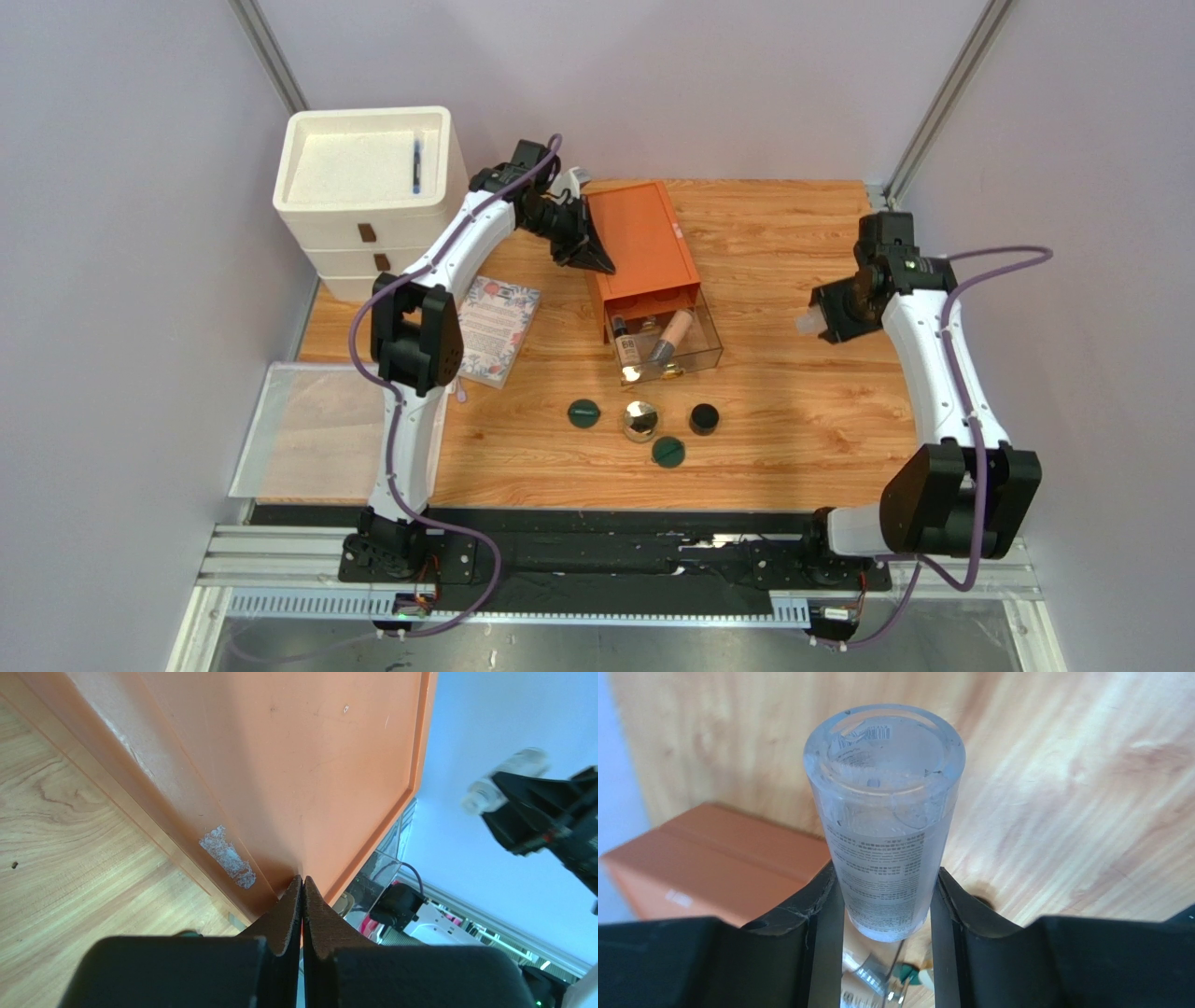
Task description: Organize the makeup
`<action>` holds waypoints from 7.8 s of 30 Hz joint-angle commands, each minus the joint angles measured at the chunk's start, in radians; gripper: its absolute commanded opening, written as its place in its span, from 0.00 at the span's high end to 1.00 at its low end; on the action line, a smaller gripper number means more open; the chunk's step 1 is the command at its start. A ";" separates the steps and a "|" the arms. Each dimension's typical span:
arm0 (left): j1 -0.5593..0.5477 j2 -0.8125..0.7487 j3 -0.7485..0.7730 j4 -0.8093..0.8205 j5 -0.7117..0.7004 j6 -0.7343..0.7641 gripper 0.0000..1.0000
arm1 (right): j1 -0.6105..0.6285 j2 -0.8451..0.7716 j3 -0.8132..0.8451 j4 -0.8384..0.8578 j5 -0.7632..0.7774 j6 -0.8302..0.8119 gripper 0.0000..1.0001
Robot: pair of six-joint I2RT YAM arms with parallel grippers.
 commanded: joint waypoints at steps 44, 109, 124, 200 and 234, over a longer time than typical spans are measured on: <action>0.029 0.082 0.124 -0.083 -0.061 0.010 1.00 | 0.543 0.395 0.450 0.046 -0.311 -0.088 0.38; 0.029 0.101 0.227 -0.141 -0.152 0.096 1.00 | 0.701 0.536 0.455 0.259 0.335 -0.706 1.00; 0.007 -0.008 0.262 -0.037 -0.202 0.150 1.00 | 0.580 0.237 0.159 0.304 0.022 -0.515 1.00; -0.151 -0.002 0.261 -0.095 -0.324 0.288 1.00 | 0.344 0.556 -0.312 1.011 -0.603 0.243 0.47; -0.151 -0.013 0.256 -0.129 -0.365 0.272 1.00 | 0.336 0.329 -0.419 0.465 -0.655 -0.125 0.93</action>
